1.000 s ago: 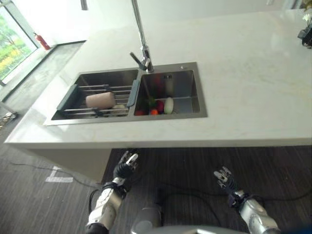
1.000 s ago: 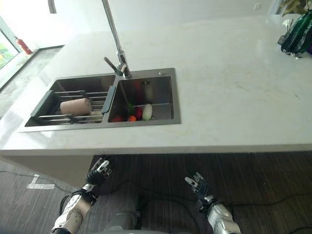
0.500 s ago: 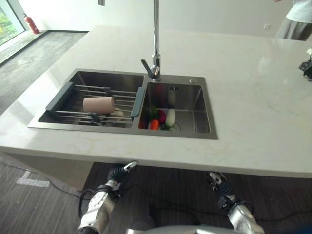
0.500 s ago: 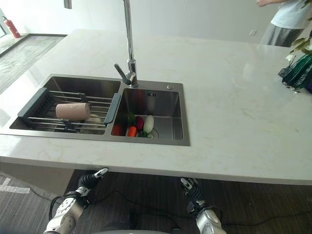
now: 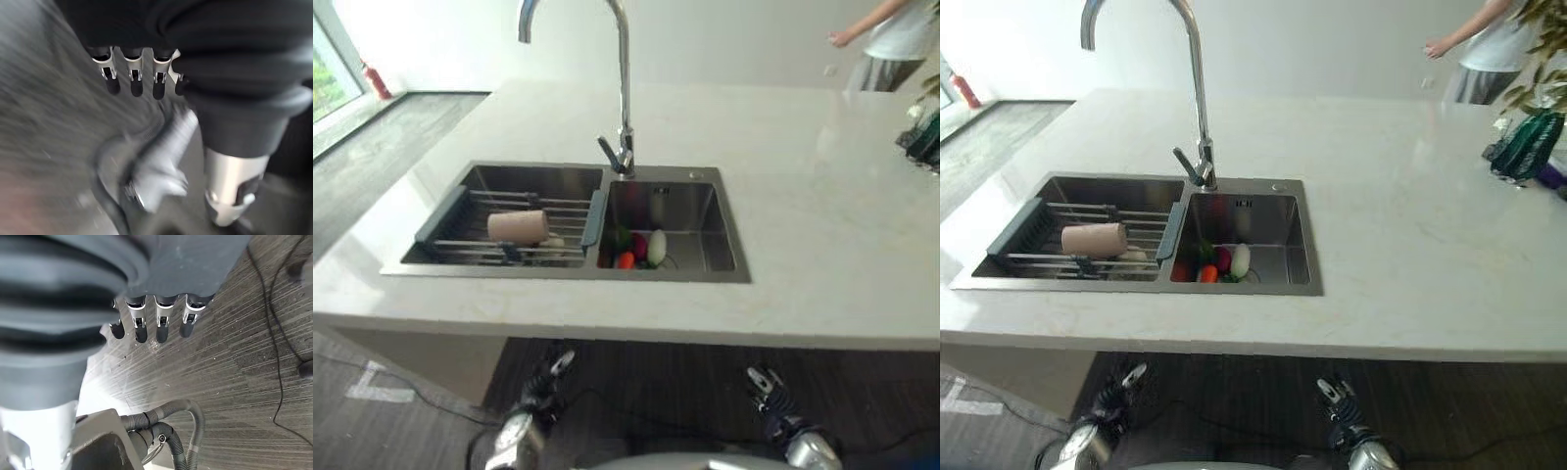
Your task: Place the dishes in the dishwasher.
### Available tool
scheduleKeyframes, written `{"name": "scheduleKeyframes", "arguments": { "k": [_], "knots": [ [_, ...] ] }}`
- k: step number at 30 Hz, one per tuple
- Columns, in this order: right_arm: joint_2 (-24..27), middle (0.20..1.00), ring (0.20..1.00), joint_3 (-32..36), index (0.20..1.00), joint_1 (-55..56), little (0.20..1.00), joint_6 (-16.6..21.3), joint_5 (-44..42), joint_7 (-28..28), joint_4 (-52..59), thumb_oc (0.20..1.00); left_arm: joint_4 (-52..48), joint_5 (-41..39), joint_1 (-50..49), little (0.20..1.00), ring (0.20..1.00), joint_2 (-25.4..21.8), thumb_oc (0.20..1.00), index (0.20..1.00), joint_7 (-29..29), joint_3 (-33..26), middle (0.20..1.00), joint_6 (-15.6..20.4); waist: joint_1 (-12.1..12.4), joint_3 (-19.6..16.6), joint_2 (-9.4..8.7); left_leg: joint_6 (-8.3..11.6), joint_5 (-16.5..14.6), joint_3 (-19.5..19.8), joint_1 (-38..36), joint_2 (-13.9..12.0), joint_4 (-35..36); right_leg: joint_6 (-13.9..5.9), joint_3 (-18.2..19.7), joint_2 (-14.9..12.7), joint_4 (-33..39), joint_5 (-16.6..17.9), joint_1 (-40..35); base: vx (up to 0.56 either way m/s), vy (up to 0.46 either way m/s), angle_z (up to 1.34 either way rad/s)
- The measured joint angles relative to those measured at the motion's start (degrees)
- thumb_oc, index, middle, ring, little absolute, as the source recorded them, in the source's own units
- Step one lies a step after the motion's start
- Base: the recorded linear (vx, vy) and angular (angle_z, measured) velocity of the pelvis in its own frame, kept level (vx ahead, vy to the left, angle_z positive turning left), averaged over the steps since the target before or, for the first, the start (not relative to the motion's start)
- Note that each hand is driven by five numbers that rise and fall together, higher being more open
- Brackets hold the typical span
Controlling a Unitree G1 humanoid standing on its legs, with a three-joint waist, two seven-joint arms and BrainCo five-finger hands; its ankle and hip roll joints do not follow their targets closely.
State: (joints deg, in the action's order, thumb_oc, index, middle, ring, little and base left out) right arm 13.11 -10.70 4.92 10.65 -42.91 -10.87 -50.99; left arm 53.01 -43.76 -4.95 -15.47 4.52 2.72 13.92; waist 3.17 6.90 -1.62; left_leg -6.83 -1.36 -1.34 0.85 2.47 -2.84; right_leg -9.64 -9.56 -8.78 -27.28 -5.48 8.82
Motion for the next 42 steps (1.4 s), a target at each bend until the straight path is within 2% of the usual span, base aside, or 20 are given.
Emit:
{"name": "scheduleKeyframes", "arguments": {
  "k": [1, 3, 6, 7, 8, 9, 10, 11, 14, 16, 17, 19, 21, 22, 24, 26, 31, 34, 39, 42],
  "knots": [
    [-0.1, 1.0, 1.0, 0.2, 1.0, 0.1, 1.0, 0.1, 0.0, 0.0, 0.0, 1.0, 0.1, -0.1, 0.0, 1.0, 1.0, -0.5, 1.0, 1.0, -0.1, -1.3, 1.0, 0.1, -0.4, 0.0, -0.68, 0.11, 0.4, 0.7, -0.1, 0.5, 0.6, 0.8, 0.5, 2.1, 1.5, -1.3, 0.5, 0.01, -0.095, 0.24],
    [0.4, 1.0, 1.0, 0.6, 1.0, 0.1, 1.0, 0.3, -0.1, -0.6, -0.5, 1.0, -0.1, 0.0, 0.1, 1.0, 1.0, -0.5, 1.0, 1.0, -0.1, -1.3, 1.0, 1.4, -0.5, 0.3, -0.49, 0.49, 0.7, -0.2, -0.6, 1.5, 1.0, 3.36, -4.0, 1.8, 4.0, -2.1, 0.4, 0.02, -0.13, 0.24],
    [0.5, 1.0, 1.0, 0.6, 1.0, -0.3, 1.0, 0.3, 0.0, -1.3, -0.2, 1.0, -0.5, 0.0, 0.4, 1.0, 1.0, 0.0, 1.0, 1.0, -0.5, -0.9, 1.0, 2.9, -1.0, 0.7, 0.54, 0.78, 0.7, 0.5, -0.1, 2.0, 0.7, 5.7, -2.0, 4.6, 7.0, -3.5, -0.7, 0.03, -0.038, 0.28],
    [0.9, 1.0, 1.0, 0.7, 1.0, -0.4, 1.0, 0.3, 0.0, -1.3, 0.2, 1.0, -1.3, 0.0, -0.4, 1.0, 1.0, 0.4, 1.0, 1.0, -0.5, -1.1, 1.0, 3.4, -1.2, 0.9, 0.93, 2.36, 0.3, 0.3, 0.3, 1.8, -0.2, 8.17, -1.9, 6.5, 7.2, -4.9, -1.9, -0.03, 0.136, 0.19],
    [1.4, 1.0, 1.0, 0.7, 1.0, -0.1, 1.0, 0.4, 0.0, -1.2, 0.9, 1.0, -1.3, 0.2, -0.6, 1.0, 1.0, 0.5, 1.0, 1.0, -0.4, -0.7, 1.0, 3.5, -1.6, 1.6, 0.39, 6.64, -1.7, -1.0, 1.4, 1.7, -3.6, 10.41, -0.7, 7.9, 10.8, -5.6, -5.8, -0.01, 0.192, 0.4],
    [3.1, 1.0, 1.0, 2.3, 1.0, -0.7, 1.0, 0.4, -0.4, -1.0, 1.1, 1.0, -1.1, 1.8, 0.5, 1.0, 1.0, 1.9, 1.0, 1.0, -0.2, -0.3, 1.0, 3.4, -2.1, 3.6, -0.12, 6.24, -4.3, -3.6, 4.0, -0.6, -12.3, 13.57, -1.6, 7.1, 15.8, -1.7, -8.9, 0.01, 0.361, 0.34],
    [4.1, 1.0, 1.0, 2.7, 1.0, -1.4, 1.0, 0.4, -1.1, -0.9, 1.1, 1.0, -1.1, 2.5, 0.5, 1.0, 1.0, 2.8, 1.0, 1.0, 0.0, -0.3, 1.0, 3.4, -2.0, 3.7, 0.3, 6.55, -4.4, -2.2, 5.3, -2.7, -15.2, 13.43, -1.4, 6.9, 16.4, -1.5, -9.2, 0.02, 0.393, 0.07],
    [5.4, 1.0, 1.0, 2.5, 1.0, -3.1, 1.0, 0.2, -1.1, -0.8, 1.1, 1.0, -1.1, 2.7, 0.6, 1.0, 1.0, 3.4, 1.0, 1.0, -0.1, 0.0, 1.0, 3.5, -2.7, 3.8, 0.26, 7.99, -4.6, 3.4, 4.4, -5.0, -14.9, 11.71, -0.1, 6.5, 16.9, 0.4, -9.5, 0.03, 0.545, -0.42],
    [6.5, 1.0, 1.0, 2.9, 1.0, -6.4, 1.0, 0.2, -1.0, -0.8, 1.7, 1.0, -1.6, 2.7, 2.1, 1.0, 1.0, 3.9, 1.0, 1.0, 0.1, -0.6, 1.0, 3.4, -2.8, 3.8, 1.54, 10.78, -3.9, 12.4, -3.1, -11.6, -3.7, 10.74, 4.9, 7.3, 16.3, 1.1, -9.1, -0.07, 0.616, -0.77],
    [7.3, 1.0, 1.0, 5.7, 1.0, -6.3, 1.0, 0.4, -1.1, -0.5, 0.2, 1.0, -1.3, 2.7, 5.4, 1.0, 1.0, 4.4, 1.0, 1.0, 0.8, -0.2, 1.0, 3.4, -3.3, 4.2, 3.84, 11.87, -2.9, 9.0, -3.8, -12.9, 1.2, 8.98, 4.8, 6.2, 14.9, 0.5, -7.4, -0.06, 0.483, -0.22],
    [7.7, 1.0, 1.0, 5.6, 1.0, -6.0, 1.0, 0.3, -1.2, -0.3, -1.4, 1.0, -0.4, 2.7, 6.9, 1.0, 1.0, 4.4, 1.0, 1.0, 1.1, 0.1, 1.0, 3.4, -3.9, 4.2, 4.96, 11.86, -2.8, 5.7, -4.1, -12.8, 1.5, 7.81, 4.4, 5.3, 15.1, 0.8, -7.5, -0.04, 0.402, 0.25],
    [4.3, 1.0, 1.0, 7.3, 1.0, -5.2, 1.0, 1.2, -2.3, -0.1, -2.2, 1.0, 1.7, 2.7, 8.0, 1.0, 1.0, 2.8, 1.0, 1.0, 1.6, 3.4, 1.0, 3.8, -3.7, 4.4, 2.24, 11.95, 0.8, 3.4, -4.3, -8.5, 1.7, 4.05, 5.8, 0.9, 16.4, 1.9, -7.4, -0.05, 0.32, -0.01],
    [0.9, 1.0, 1.0, 7.4, 1.0, -3.7, 1.0, 1.3, -2.9, -0.7, -2.9, 1.0, 2.3, 4.0, 5.3, 1.0, 1.0, 1.3, 1.0, 1.0, 1.9, 4.6, 1.0, 3.8, -2.9, 3.8, -0.81, 9.1, 0.5, 2.5, -4.0, -4.1, 0.7, 4.17, 5.7, -3.0, 20.0, 4.2, -8.6, -0.07, 0.183, -0.38],
    [-1.0, 1.0, 1.0, 7.1, 1.0, -3.8, 1.0, 1.2, -3.3, -1.4, -4.9, 1.0, 2.0, 4.0, 3.4, 1.0, 1.0, 0.5, 1.0, 1.0, 1.8, 3.9, 1.0, 3.8, -1.8, 3.9, -0.99, 6.89, 0.8, 0.7, -4.0, -3.6, 1.2, 5.4, 3.6, -3.7, 20.4, 8.3, -8.3, -0.08, 0.096, -0.49],
    [-1.7, 1.0, 1.0, 6.5, 1.0, -3.3, 1.0, 1.1, -3.3, -2.2, -5.2, 1.0, 1.7, 3.9, 1.6, 1.0, 1.0, -0.8, 1.0, 1.0, 1.5, 2.8, 1.0, 4.0, -0.9, 3.9, -0.26, 4.71, 2.4, -1.6, -5.0, -3.7, 3.9, 3.39, -1.6, -3.1, 16.8, 6.6, -7.8, -0.1, 0.038, -0.46],
    [-1.7, 1.0, 1.0, 6.4, 1.0, -4.3, 1.0, 1.5, -3.3, -2.8, -5.1, 1.0, 1.3, 3.9, 0.3, 1.0, 1.0, -1.8, 1.0, 1.0, 0.9, 1.3, 1.0, 4.7, 1.0, 2.7, 0.22, 4.92, 3.7, -4.2, -5.3, -3.8, 6.1, 2.96, -6.4, -2.9, 13.5, 4.0, -6.3, -0.04, -0.033, -0.56],
    [-1.5, 1.0, 1.0, 6.0, 1.0, -4.0, 1.0, 1.4, -3.3, -1.9, -4.5, 1.0, 1.0, 2.3, 2.0, 1.0, 1.0, -1.9, 1.0, 1.0, 0.0, -0.3, 1.0, 4.4, 0.5, 0.8, 0.23, 5.55, 4.8, -4.0, -4.9, -2.0, 7.6, 1.17, -5.2, -3.1, 28.5, 5.2, -15.0, 0.0, -0.049, -0.06],
    [-1.2, 1.0, 1.0, 6.3, 1.0, -3.0, 1.0, 1.1, -3.2, -1.7, -4.9, 1.0, 1.3, 1.8, 0.3, 1.0, 1.0, -1.1, 1.0, 1.0, -0.2, -0.4, 1.0, 2.2, 0.3, -1.0, -2.1, 5.97, 4.9, -3.8, -4.9, -1.6, 8.1, 1.0, -5.2, -3.4, 32.5, 8.4, -17.5, 0.0, -0.02, 0.0],
    [1.2, 1.0, 1.0, 6.8, 1.0, -1.7, 1.0, 1.1, -3.2, -1.7, -5.0, 1.0, 3.2, -2.9, -3.4, 1.0, 1.0, 4.8, 1.0, 1.0, -0.1, -1.0, 1.0, -2.5, 0.4, -1.7, 1.27, 8.43, 5.5, -3.4, -4.9, -6.2, 8.1, 3.04, -6.0, 1.2, 32.3, 7.2, -17.8, 0.04, -0.048, 0.04],
    [1.2, 1.0, 1.0, 6.9, 1.0, -1.9, 1.0, 1.2, -3.2, -1.9, -5.9, 1.0, 6.7, -11.6, -5.3, 1.0, 1.0, 6.0, 1.0, 1.0, -2.3, -8.1, 1.0, -7.8, 1.0, -2.0, 1.37, 8.94, 5.7, -2.3, -4.9, -7.0, 8.0, 3.96, -7.0, 2.1, 32.3, 6.8, -18.5, 0.04, -0.048, 0.18]
  ]
}}
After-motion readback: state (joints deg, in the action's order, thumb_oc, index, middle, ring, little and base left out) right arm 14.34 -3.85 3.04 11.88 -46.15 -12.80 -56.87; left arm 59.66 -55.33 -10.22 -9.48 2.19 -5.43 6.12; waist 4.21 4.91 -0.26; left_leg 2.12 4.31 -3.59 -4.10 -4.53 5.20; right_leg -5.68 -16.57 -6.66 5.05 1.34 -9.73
